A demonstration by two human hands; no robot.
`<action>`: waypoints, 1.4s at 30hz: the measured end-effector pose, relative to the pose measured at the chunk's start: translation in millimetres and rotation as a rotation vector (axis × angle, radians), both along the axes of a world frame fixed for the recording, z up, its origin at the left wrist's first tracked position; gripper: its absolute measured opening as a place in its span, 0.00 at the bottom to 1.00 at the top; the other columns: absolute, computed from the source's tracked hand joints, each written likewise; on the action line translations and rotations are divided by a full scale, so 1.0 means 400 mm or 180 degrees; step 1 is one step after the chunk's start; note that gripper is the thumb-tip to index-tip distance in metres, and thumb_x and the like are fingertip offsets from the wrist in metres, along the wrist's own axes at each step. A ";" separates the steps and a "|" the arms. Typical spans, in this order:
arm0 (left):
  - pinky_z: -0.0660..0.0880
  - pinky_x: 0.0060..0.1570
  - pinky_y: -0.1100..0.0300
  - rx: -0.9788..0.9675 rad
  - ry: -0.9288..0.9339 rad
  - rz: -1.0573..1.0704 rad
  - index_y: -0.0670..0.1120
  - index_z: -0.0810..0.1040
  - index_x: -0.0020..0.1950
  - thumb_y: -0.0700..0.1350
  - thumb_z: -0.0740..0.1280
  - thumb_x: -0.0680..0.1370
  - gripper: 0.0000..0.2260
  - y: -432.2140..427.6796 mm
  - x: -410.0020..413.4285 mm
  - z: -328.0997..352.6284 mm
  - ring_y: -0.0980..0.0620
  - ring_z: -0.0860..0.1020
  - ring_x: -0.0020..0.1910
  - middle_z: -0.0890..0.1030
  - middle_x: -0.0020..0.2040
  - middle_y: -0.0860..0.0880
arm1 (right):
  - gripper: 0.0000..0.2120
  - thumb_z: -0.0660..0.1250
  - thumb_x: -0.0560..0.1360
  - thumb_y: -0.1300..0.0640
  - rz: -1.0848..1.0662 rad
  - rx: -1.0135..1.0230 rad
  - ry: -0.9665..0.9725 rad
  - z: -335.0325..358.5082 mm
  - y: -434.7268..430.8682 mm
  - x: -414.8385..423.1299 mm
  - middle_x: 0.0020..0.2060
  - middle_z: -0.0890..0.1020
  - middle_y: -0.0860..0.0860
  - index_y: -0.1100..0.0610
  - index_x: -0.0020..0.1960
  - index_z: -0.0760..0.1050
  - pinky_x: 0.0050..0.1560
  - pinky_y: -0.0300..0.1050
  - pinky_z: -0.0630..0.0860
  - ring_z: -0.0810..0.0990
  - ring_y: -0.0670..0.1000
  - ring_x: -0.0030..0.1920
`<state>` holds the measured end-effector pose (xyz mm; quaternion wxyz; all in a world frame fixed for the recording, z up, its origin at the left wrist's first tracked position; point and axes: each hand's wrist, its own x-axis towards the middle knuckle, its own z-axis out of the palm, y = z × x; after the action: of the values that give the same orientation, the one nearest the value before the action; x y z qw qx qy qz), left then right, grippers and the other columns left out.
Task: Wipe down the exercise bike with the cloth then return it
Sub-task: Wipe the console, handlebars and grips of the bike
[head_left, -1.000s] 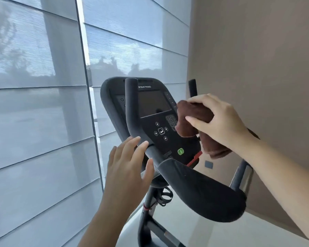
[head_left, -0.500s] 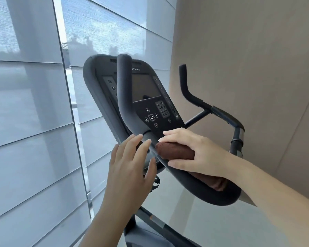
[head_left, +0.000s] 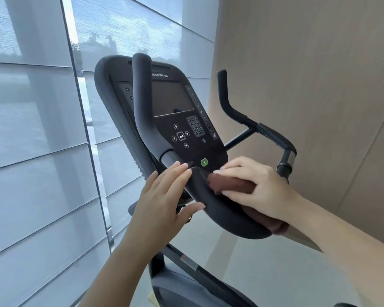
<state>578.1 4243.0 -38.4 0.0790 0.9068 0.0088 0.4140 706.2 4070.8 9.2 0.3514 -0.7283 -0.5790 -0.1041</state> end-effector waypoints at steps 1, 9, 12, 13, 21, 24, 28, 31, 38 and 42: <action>0.69 0.60 0.38 -0.0054 0.0043 -0.0061 0.39 0.74 0.62 0.60 0.59 0.72 0.28 0.003 0.002 0.003 0.44 0.69 0.66 0.75 0.63 0.45 | 0.16 0.72 0.69 0.58 0.0018 0.0048 -0.0010 0.009 0.032 -0.002 0.51 0.78 0.48 0.51 0.57 0.78 0.57 0.38 0.72 0.77 0.43 0.53; 0.66 0.62 0.55 -0.0357 -0.0133 -0.0208 0.39 0.74 0.58 0.65 0.66 0.64 0.34 0.002 0.022 -0.004 0.50 0.67 0.67 0.73 0.63 0.50 | 0.18 0.69 0.71 0.52 0.0243 -0.0354 -0.0090 -0.020 -0.069 0.030 0.55 0.76 0.42 0.43 0.59 0.75 0.59 0.41 0.72 0.77 0.44 0.56; 0.66 0.61 0.58 -0.0472 -0.0120 -0.0140 0.41 0.74 0.59 0.63 0.70 0.61 0.35 -0.003 0.019 -0.003 0.55 0.66 0.67 0.71 0.63 0.54 | 0.17 0.71 0.69 0.56 0.0302 -0.0399 -0.0186 -0.004 -0.080 0.045 0.52 0.78 0.46 0.46 0.57 0.77 0.57 0.43 0.73 0.78 0.45 0.53; 0.66 0.61 0.57 -0.0487 -0.0089 -0.0104 0.41 0.74 0.59 0.62 0.70 0.61 0.34 -0.004 0.017 -0.001 0.55 0.66 0.67 0.71 0.63 0.54 | 0.17 0.72 0.69 0.58 0.0318 -0.0349 -0.0158 0.010 -0.067 0.051 0.51 0.79 0.47 0.47 0.56 0.78 0.57 0.43 0.73 0.78 0.46 0.53; 0.66 0.62 0.55 -0.0549 0.0039 0.0045 0.43 0.73 0.60 0.65 0.65 0.61 0.35 -0.017 0.007 0.014 0.54 0.66 0.67 0.71 0.63 0.55 | 0.21 0.66 0.70 0.42 0.0523 -0.0582 0.0455 0.021 0.053 0.066 0.57 0.74 0.40 0.40 0.62 0.72 0.58 0.22 0.62 0.71 0.34 0.58; 0.67 0.62 0.54 -0.0535 0.0015 0.0077 0.42 0.74 0.59 0.65 0.65 0.61 0.36 -0.020 0.010 0.015 0.54 0.66 0.67 0.72 0.63 0.56 | 0.21 0.58 0.71 0.40 0.0879 -0.0743 0.0944 0.031 0.052 0.085 0.63 0.72 0.37 0.39 0.64 0.68 0.61 0.21 0.57 0.66 0.31 0.64; 0.66 0.62 0.59 -0.0647 -0.0059 -0.0049 0.42 0.74 0.57 0.68 0.64 0.62 0.36 -0.018 0.017 0.014 0.57 0.67 0.66 0.72 0.61 0.56 | 0.17 0.60 0.76 0.49 0.1084 -0.0928 0.1069 0.035 0.054 0.090 0.61 0.74 0.36 0.38 0.65 0.68 0.60 0.23 0.61 0.68 0.32 0.62; 0.60 0.62 0.68 -0.0692 -0.0085 -0.0137 0.43 0.73 0.58 0.69 0.63 0.63 0.36 -0.017 0.020 0.012 0.61 0.64 0.66 0.71 0.62 0.56 | 0.17 0.64 0.75 0.51 0.0947 -0.0794 0.0723 0.020 0.043 0.084 0.58 0.74 0.41 0.37 0.62 0.70 0.64 0.34 0.64 0.70 0.38 0.61; 0.61 0.63 0.67 -0.0664 -0.0080 -0.0137 0.44 0.72 0.58 0.66 0.67 0.62 0.34 -0.006 0.022 0.004 0.60 0.65 0.67 0.71 0.63 0.56 | 0.18 0.66 0.71 0.47 0.0684 -0.0576 -0.0168 -0.020 -0.060 0.091 0.55 0.73 0.41 0.39 0.60 0.73 0.58 0.29 0.67 0.73 0.40 0.56; 0.60 0.63 0.68 -0.0633 -0.0058 -0.0127 0.44 0.72 0.58 0.64 0.68 0.61 0.34 -0.008 0.021 0.005 0.60 0.64 0.66 0.71 0.62 0.56 | 0.18 0.70 0.70 0.54 0.0700 -0.0111 0.0155 0.018 -0.005 0.101 0.52 0.77 0.46 0.45 0.59 0.76 0.59 0.31 0.66 0.75 0.42 0.54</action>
<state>586.5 4239.9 -36.6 0.1769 0.8907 0.0311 0.4176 746.8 4069.0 16.5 0.3619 -0.6686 -0.6485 -0.0371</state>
